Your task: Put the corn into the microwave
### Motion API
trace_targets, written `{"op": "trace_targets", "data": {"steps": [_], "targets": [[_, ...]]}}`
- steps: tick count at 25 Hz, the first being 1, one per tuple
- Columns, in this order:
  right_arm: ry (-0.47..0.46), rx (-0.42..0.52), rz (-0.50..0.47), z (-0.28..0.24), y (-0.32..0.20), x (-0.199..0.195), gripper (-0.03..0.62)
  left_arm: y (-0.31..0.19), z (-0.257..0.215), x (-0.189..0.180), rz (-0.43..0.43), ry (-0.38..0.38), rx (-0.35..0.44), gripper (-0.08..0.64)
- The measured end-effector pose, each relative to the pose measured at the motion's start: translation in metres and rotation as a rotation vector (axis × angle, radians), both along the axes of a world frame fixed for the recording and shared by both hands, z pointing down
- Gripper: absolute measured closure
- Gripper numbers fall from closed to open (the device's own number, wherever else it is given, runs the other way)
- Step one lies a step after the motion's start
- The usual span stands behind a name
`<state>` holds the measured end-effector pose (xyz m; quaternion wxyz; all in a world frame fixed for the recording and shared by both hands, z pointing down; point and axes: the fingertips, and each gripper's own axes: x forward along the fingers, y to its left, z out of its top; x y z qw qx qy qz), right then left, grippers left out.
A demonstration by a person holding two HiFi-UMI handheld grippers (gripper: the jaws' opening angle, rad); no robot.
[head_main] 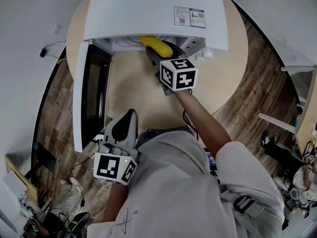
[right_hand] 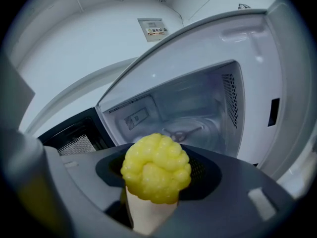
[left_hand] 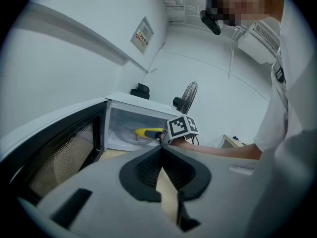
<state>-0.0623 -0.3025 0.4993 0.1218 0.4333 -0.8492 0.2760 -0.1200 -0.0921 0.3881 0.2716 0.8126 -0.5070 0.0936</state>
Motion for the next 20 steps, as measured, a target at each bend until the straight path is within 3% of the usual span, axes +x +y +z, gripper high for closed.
{"op": "trace_targets", "data": {"steps": [20], "targets": [[0.036, 0.029, 0.082, 0.015, -0.042, -0.009, 0.331, -0.010, 0.000, -0.013, -0.028, 0.012, 0.009, 0.569]]}}
